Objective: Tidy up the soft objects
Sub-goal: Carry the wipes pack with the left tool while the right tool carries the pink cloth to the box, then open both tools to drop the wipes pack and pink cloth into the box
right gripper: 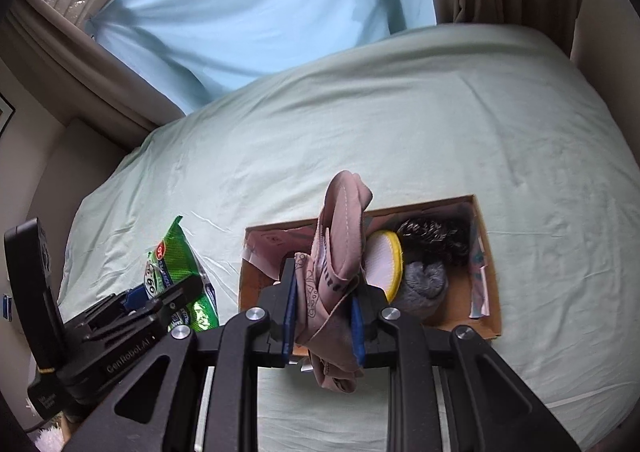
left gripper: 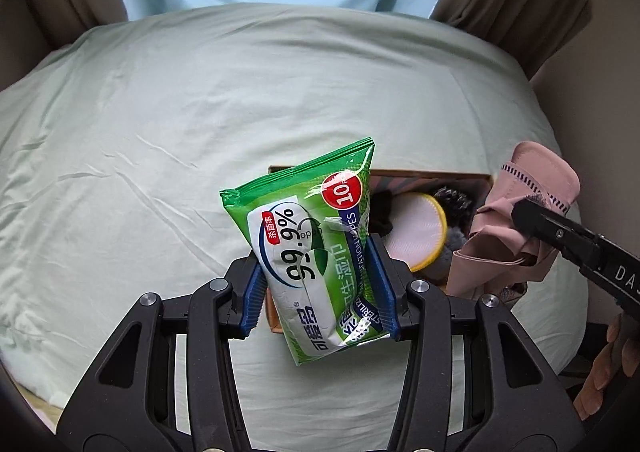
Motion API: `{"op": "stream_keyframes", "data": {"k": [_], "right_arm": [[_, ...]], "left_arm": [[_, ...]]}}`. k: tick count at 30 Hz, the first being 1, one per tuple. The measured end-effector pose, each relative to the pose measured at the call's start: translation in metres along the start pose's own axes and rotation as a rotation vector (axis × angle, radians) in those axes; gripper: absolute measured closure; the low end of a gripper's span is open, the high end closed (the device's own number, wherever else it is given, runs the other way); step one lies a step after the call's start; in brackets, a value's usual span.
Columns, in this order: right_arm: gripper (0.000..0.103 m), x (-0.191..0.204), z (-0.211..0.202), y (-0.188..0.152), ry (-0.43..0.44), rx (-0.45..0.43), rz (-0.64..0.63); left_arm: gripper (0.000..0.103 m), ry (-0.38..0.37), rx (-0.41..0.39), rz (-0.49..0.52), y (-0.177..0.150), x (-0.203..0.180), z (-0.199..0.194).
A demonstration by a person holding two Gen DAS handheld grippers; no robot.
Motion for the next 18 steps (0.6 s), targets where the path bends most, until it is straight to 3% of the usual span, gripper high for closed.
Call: {"op": "stream_keyframes", "data": {"k": [10,18], "right_arm": [[0.082,0.002,0.072,-0.001,0.021,0.119,-0.004],[0.082,-0.008,0.116,-0.005,0.051,0.213,0.041]], "left_arm": [[0.060,0.028,0.114,0.042,-0.008,-0.002,0.077],[0.060,0.028,0.153,0.095,-0.005,-0.018,0.115]]}}
Point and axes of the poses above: each gripper's, at about its wrist camera, not at the fingertips, and z roughly the way its jaws point, x to its left, y to its top, the point moved 8 cm from there along z, roughly the way its jaws point
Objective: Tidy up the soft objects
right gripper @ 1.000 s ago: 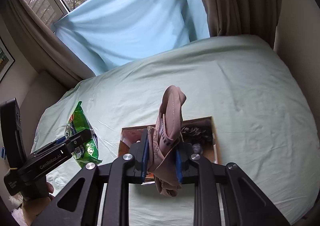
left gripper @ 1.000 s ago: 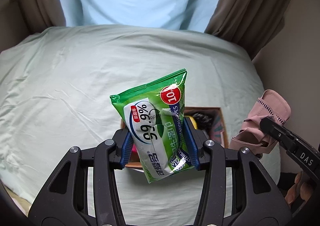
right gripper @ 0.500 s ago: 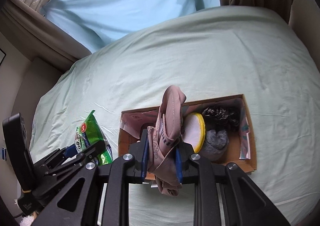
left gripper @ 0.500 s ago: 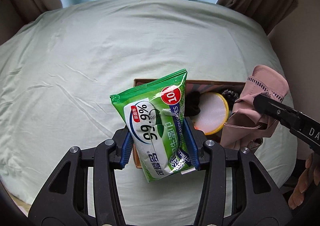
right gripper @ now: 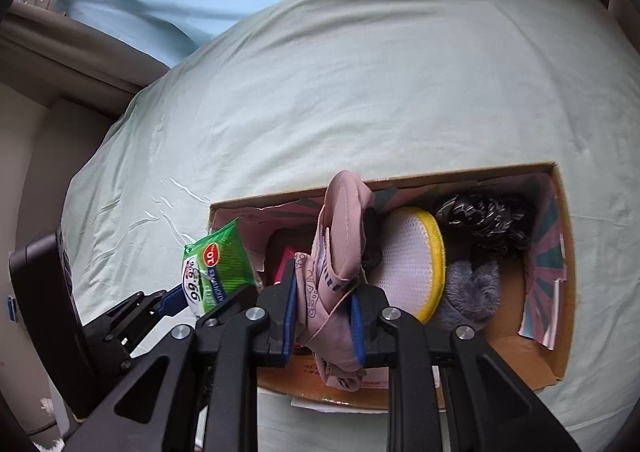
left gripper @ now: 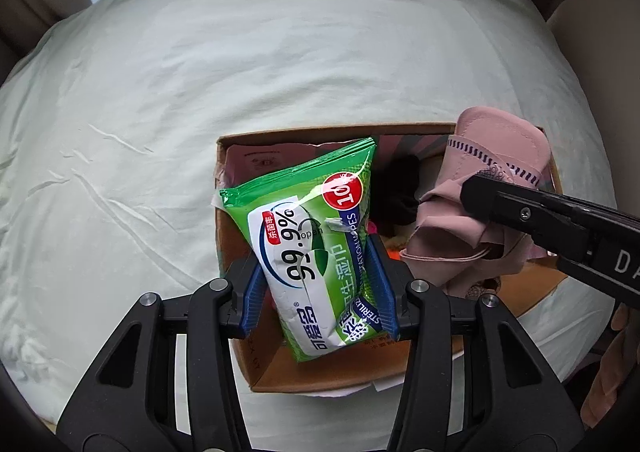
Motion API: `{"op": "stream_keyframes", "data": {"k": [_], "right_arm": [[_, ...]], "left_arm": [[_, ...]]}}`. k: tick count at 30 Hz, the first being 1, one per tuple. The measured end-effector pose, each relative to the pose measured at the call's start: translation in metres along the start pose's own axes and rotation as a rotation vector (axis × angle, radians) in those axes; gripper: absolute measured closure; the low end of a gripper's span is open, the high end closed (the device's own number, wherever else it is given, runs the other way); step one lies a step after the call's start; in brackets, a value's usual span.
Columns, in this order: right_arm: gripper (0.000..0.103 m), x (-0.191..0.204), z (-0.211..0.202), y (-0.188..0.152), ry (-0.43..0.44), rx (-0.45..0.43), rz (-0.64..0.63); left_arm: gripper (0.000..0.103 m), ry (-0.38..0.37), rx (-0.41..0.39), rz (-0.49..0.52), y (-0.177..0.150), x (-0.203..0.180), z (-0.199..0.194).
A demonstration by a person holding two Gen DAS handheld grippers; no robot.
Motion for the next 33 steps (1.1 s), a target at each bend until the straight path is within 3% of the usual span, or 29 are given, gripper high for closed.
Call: {"op": "stream_keyframes", "data": {"k": [2,3,4,5,6,8,9,21,33], "right_arm": [[0.082,-0.003,0.006,0.003,-0.001,0.022,0.011],[0.082,-0.005,0.008,0.005,-0.010,0.026,0.007],[0.079,-0.007,0.011,0.007,-0.029,0.034,-0.002],[0.071,-0.009,0.013,0.008,-0.052,0.044,-0.011],[0.062,-0.013,0.015,0.010,-0.073,0.052,-0.013],[0.012,-0.019,0.016,0.011,-0.111,0.063,-0.014],[0.006,-0.022,0.015,0.012,-0.123,0.058,-0.015],[0.005,-0.025,-0.011,0.005,-0.152,0.009,0.004],[0.005,0.006,-0.101,-0.004,-0.151,-0.121,-0.048]], "left_arm": [[0.057,0.001,0.003,0.007,0.001,-0.004,0.002],[0.043,-0.001,0.010,0.012,0.001,-0.005,0.002],[0.014,-0.004,0.018,0.016,0.000,-0.007,0.004],[0.000,-0.009,0.022,0.020,-0.001,-0.008,0.004],[0.000,-0.013,0.015,0.025,-0.002,-0.010,0.003],[0.000,-0.010,0.023,0.038,-0.006,-0.011,0.003],[0.000,-0.007,0.028,0.042,-0.008,-0.012,0.002],[0.000,-0.029,-0.011,0.023,-0.013,-0.011,-0.034],[0.000,-0.028,-0.138,0.003,-0.015,-0.015,-0.135]]}}
Point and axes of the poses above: each gripper's, at about its wrist camera, not at the fingertips, and z roughly the way its jaws point, x to its left, y to its top, the point moved 8 cm from there along z, roughly the way its jaws point
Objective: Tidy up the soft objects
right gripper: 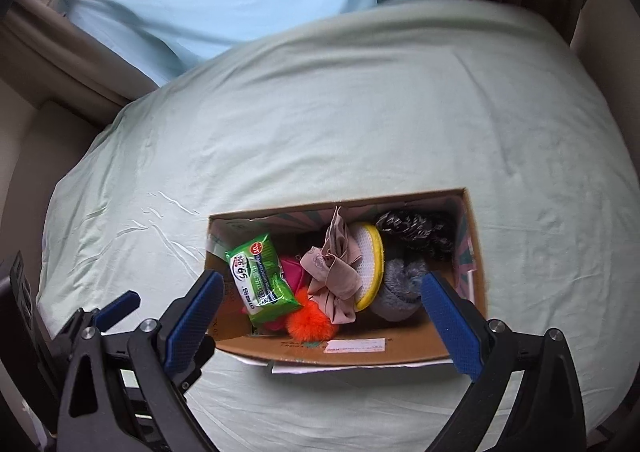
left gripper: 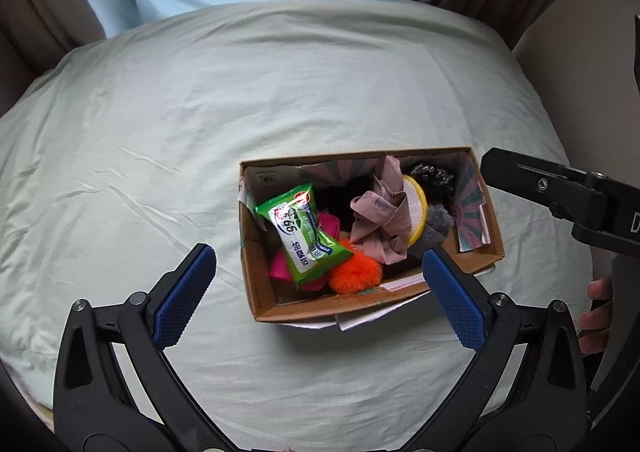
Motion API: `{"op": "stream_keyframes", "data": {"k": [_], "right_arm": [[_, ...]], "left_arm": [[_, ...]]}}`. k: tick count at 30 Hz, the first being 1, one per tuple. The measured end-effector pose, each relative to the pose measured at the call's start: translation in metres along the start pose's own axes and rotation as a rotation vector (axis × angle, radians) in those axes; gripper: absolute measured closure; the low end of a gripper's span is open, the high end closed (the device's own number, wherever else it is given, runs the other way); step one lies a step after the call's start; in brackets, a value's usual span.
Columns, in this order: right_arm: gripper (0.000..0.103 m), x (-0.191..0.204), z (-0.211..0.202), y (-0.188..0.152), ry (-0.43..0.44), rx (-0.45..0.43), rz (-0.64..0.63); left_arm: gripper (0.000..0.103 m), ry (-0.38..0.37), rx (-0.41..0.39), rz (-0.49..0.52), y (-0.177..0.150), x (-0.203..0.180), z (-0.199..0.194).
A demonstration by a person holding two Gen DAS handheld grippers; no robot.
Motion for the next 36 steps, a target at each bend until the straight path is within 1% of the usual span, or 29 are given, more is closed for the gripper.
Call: {"op": "stream_keyframes", "data": {"k": [4,9,12,14,18,20,23,28,32,36], "right_arm": [[0.005,0.002,-0.053,0.006,-0.024,-0.096,-0.043],[0.005,-0.001,-0.130,0.012,-0.118,-0.238,-0.114],[0.005,-0.003,-0.175,0.012,-0.133,-0.307,-0.150],[0.005,-0.005,-0.208,0.011,-0.151,-0.371,-0.179],[0.004,-0.012,-0.261,0.003,-0.167,-0.467,-0.216],[0.001,-0.016,-0.281,-0.002,-0.169,-0.511,-0.225],[0.001,-0.024,-0.304,-0.012,-0.168,-0.556,-0.229],[0.001,-0.034,-0.326,-0.027,-0.180,-0.609,-0.219],[0.001,-0.037,-0.338,-0.037,-0.168,-0.645,-0.217],[0.001,-0.040,-0.347,-0.041,-0.154,-0.669,-0.215]], "left_arm": [[0.000,0.006,-0.084,-0.014,0.014,-0.007,-0.054],[0.000,0.023,-0.196,-0.035,0.021,-0.025,-0.126],[0.000,0.038,-0.281,-0.048,0.023,-0.037,-0.172],[0.000,0.051,-0.336,-0.056,0.024,-0.044,-0.201],[0.000,0.061,-0.442,-0.078,0.024,-0.058,-0.251],[0.000,0.067,-0.488,-0.080,0.023,-0.066,-0.272],[0.000,0.069,-0.538,-0.075,0.019,-0.077,-0.292],[0.000,0.079,-0.605,-0.065,0.008,-0.095,-0.314],[0.000,0.104,-0.641,-0.047,-0.001,-0.105,-0.320],[0.000,0.112,-0.657,-0.036,-0.007,-0.113,-0.323]]}}
Point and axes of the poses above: each gripper's, at about its wrist camera, not at the fingertips, and z roughly the way its jaws point, x to its left, y to its top, the point moved 8 cm from there along z, roughly the way its jaws point
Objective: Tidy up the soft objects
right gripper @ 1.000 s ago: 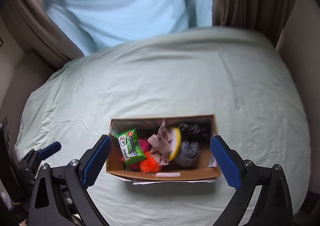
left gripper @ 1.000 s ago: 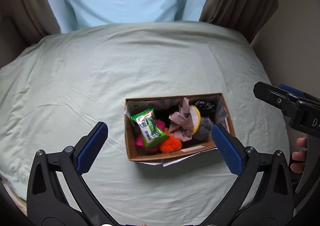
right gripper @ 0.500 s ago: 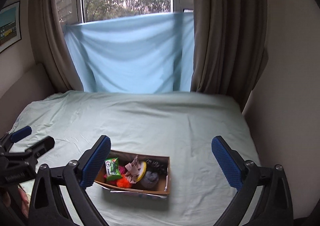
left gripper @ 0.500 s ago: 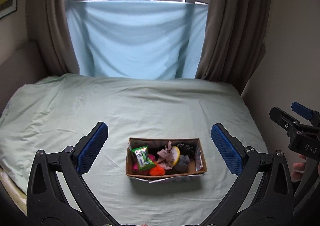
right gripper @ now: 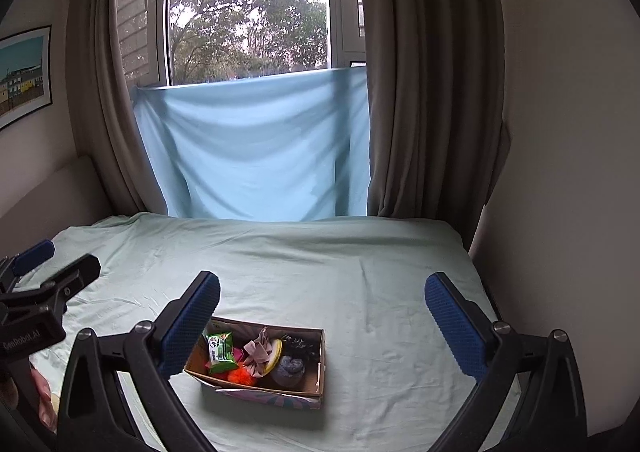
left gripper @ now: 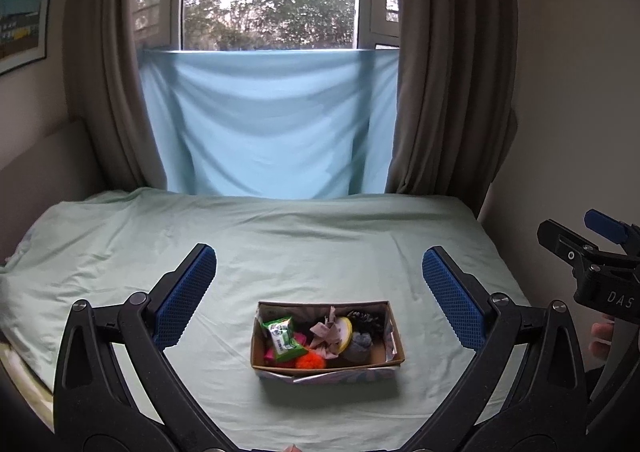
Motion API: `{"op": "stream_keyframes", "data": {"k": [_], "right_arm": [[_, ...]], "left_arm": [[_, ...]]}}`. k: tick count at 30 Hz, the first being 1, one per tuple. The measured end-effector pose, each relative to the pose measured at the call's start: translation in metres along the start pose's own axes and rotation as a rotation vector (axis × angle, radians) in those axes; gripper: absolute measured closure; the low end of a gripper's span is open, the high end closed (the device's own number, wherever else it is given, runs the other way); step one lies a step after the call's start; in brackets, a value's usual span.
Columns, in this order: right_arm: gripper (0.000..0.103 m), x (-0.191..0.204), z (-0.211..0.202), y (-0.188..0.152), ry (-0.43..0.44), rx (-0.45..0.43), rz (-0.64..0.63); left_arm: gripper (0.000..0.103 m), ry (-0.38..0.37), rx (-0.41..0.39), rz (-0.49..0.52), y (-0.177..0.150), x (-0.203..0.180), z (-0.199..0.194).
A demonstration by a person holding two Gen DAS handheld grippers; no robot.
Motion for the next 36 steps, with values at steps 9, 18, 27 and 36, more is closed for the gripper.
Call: {"op": "stream_keyframes", "data": {"k": [9,18,27,36], "right_arm": [[0.001,-0.007,-0.004,0.000,-0.004,-0.013,0.010],[0.001,-0.012,-0.003,0.003,-0.017,-0.028,0.012],[0.001,-0.014,-0.002,0.010,-0.023,-0.046,0.009],[0.001,-0.015,0.000,0.012,-0.023,-0.051,0.013]], "left_arm": [[0.000,0.007,-0.028,0.022,0.002,-0.010,-0.006],[0.000,0.011,-0.031,0.027,0.003,-0.011,-0.001],[0.000,0.003,-0.038,0.034,0.005,-0.013,0.001],[0.000,-0.008,-0.036,0.037,0.006,-0.014,0.003]]}}
Point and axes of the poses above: each gripper's, at about its wrist camera, not at the fingertips, and z roughly the way its jaws point, x to its left, y to its top, the point moved 8 cm from there along z, roughly the way its jaws point
